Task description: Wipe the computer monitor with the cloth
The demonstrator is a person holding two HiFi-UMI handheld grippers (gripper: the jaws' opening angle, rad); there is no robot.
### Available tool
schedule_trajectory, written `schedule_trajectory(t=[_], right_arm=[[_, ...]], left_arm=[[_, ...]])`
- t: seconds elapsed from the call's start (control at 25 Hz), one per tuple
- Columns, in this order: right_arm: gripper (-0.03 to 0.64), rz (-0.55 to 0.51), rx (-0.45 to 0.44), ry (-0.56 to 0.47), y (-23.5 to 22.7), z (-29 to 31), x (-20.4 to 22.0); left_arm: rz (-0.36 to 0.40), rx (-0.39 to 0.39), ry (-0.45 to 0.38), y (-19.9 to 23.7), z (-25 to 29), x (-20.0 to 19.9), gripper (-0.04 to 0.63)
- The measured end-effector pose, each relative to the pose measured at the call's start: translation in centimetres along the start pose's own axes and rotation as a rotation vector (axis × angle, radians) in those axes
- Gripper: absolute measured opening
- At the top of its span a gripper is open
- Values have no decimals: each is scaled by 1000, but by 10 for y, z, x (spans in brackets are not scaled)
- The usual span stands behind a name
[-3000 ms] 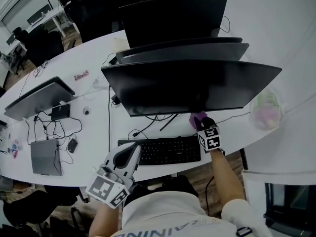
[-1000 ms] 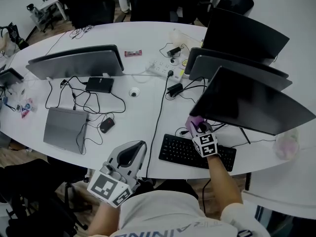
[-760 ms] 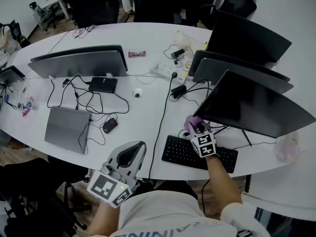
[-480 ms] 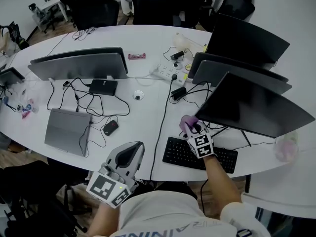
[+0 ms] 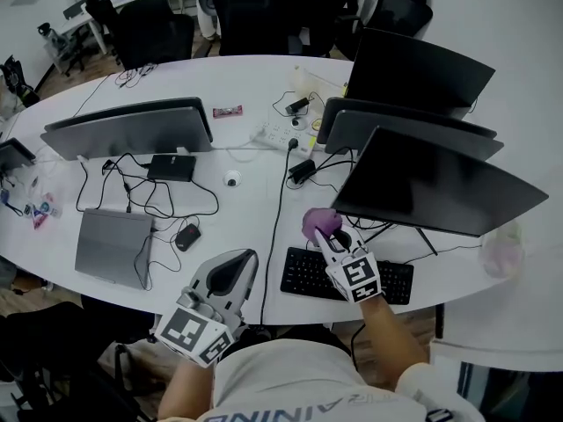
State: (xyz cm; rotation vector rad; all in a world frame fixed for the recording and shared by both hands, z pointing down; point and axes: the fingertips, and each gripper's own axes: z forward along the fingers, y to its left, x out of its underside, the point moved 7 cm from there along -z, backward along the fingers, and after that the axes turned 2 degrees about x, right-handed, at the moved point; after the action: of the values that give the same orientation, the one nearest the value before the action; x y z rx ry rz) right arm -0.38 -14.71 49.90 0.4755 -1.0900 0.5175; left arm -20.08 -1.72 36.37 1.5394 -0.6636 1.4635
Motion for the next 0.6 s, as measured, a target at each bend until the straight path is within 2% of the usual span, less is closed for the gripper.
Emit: schedule_trajectory(t=[0.32,0.48,0.6], right_arm=[[63,-33,11,-149,11,-78,-45],[63,-17,65,-287,6,-119,-79],[63,-29,108,-313,-4,-151,-92]], left_arm=[[19,30,-27,-12,17,-8,5],[38,56,-27,-23,29,-11,5],[51,80,-34,-30,38,-14,5]])
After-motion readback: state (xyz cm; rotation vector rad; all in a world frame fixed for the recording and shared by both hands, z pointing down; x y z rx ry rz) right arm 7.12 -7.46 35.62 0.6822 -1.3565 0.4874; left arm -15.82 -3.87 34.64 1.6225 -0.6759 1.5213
